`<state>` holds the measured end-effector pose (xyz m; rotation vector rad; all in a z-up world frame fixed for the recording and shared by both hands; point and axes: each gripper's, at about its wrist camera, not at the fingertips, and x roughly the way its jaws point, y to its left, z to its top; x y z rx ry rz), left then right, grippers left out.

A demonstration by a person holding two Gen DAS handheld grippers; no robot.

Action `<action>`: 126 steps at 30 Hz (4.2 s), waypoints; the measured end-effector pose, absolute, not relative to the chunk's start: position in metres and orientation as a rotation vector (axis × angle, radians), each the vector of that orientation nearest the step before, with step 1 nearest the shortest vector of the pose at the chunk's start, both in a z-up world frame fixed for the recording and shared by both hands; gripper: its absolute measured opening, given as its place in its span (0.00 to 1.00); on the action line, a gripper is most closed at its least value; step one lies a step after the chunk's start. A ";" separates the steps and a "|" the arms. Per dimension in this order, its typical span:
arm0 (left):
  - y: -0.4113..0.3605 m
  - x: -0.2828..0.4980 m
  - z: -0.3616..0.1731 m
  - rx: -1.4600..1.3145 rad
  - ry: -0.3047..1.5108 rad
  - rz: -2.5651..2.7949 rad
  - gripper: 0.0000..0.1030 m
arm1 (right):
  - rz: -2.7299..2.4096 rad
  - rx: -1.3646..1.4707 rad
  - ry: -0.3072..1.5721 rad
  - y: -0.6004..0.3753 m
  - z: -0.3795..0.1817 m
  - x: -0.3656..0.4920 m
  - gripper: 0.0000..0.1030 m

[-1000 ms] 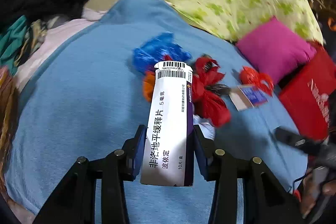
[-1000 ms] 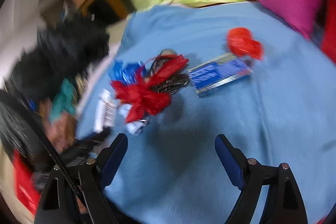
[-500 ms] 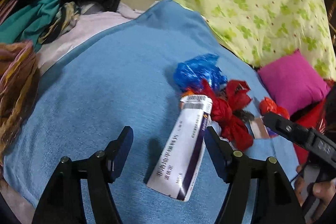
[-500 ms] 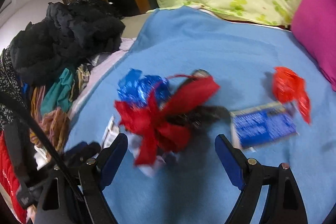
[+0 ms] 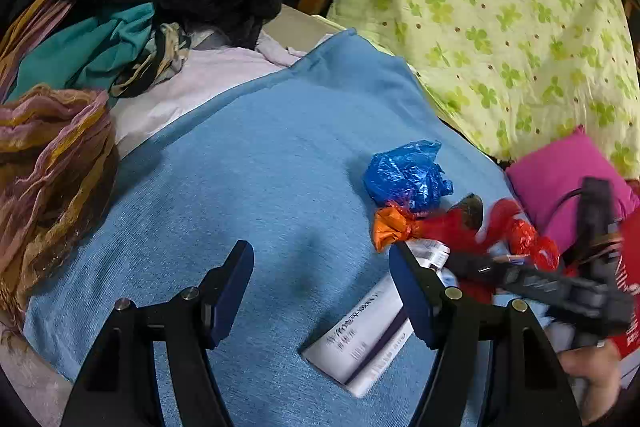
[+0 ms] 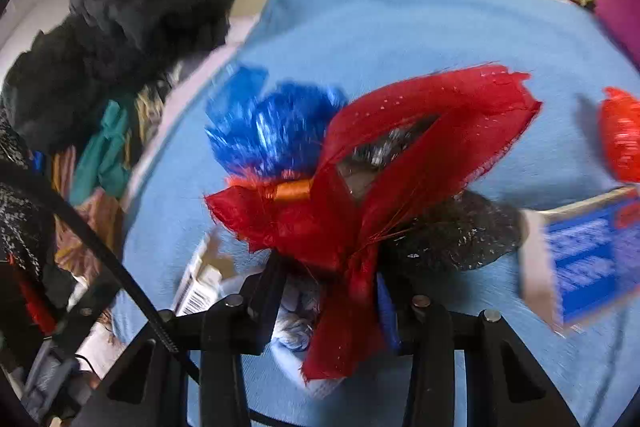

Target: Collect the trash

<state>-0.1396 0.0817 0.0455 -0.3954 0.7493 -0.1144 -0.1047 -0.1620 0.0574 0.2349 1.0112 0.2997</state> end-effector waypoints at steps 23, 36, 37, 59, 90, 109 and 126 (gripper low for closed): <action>-0.050 -0.130 0.037 0.109 0.879 -0.510 0.88 | 0.098 0.442 0.922 -0.283 0.068 -0.188 0.51; -0.051 -0.107 0.019 0.063 0.970 -0.528 0.20 | 0.082 0.435 0.928 -0.304 0.058 -0.217 0.50; -0.045 -0.105 0.019 0.032 0.981 -0.523 0.19 | 0.076 0.439 0.929 -0.307 0.057 -0.220 0.50; -0.130 -0.161 0.028 0.397 0.980 -0.695 0.38 | 0.042 0.550 0.920 -0.357 0.039 -0.257 0.50; -0.100 -0.244 0.172 0.026 0.693 -0.709 0.28 | -0.303 0.705 0.636 -0.474 0.110 -0.480 0.50; -0.276 -0.370 0.150 0.190 0.766 -1.093 0.28 | -0.623 0.829 0.640 -0.525 0.075 -0.670 0.50; -0.377 -0.467 0.089 0.398 0.928 -1.261 0.28 | -0.721 0.912 0.667 -0.524 0.044 -0.703 0.71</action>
